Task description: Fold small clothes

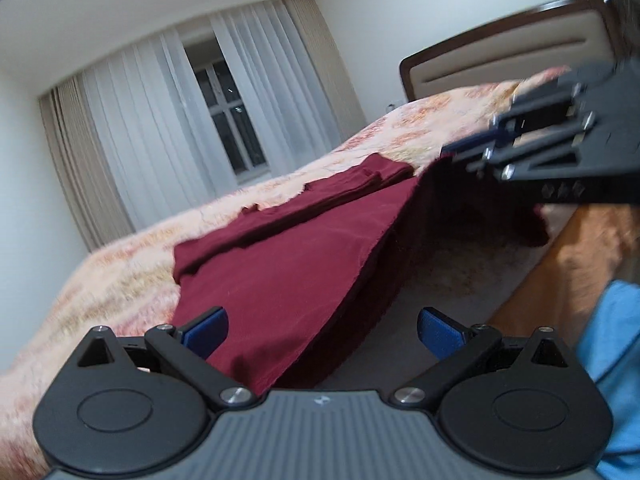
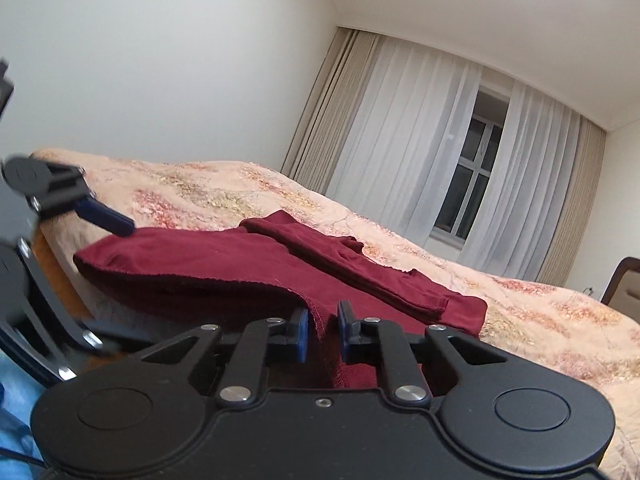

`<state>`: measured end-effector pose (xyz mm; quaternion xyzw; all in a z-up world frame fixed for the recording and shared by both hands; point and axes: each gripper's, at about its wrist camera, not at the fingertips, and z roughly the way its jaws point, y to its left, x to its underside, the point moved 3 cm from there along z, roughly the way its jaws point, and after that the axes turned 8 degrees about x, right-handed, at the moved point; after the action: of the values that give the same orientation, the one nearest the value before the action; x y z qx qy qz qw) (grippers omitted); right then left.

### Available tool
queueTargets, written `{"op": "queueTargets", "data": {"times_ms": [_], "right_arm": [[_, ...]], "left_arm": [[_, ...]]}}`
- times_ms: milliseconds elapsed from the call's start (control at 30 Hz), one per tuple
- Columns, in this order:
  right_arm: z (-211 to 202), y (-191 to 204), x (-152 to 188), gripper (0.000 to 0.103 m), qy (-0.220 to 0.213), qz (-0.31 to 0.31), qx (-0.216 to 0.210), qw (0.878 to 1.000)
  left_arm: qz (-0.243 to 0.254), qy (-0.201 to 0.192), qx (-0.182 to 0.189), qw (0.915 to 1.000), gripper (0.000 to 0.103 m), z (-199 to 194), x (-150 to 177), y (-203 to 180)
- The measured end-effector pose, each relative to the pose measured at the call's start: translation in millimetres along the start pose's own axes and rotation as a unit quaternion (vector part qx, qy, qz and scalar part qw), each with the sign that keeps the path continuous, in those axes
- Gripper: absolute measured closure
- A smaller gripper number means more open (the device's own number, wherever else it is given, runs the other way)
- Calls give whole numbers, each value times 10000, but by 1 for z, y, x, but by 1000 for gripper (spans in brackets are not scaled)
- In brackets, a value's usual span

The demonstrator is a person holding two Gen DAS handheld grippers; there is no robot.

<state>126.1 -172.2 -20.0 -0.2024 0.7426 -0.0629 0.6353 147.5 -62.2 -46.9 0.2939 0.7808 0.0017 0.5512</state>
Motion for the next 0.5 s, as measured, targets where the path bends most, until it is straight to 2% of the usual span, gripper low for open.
{"op": "queueTargets", "data": {"times_ms": [133,333,433,500], "right_arm": [[0,-2,-5,88,2,5,-39,10000],[-5,-3,2,88,36,-72,-84,9999],[-4,-1,6,88,86,-108,-156,9998],[-3,2,9,88,110,-127,-181,9997]], "left_arm": [[197,4,-426,9989,0,22,-5,-10],[271,126,-321,9990,3,18,-5,2],[483,172,-355,9981,12,6,0,9],[492,240,-303,9980,27,2,4,16]]}}
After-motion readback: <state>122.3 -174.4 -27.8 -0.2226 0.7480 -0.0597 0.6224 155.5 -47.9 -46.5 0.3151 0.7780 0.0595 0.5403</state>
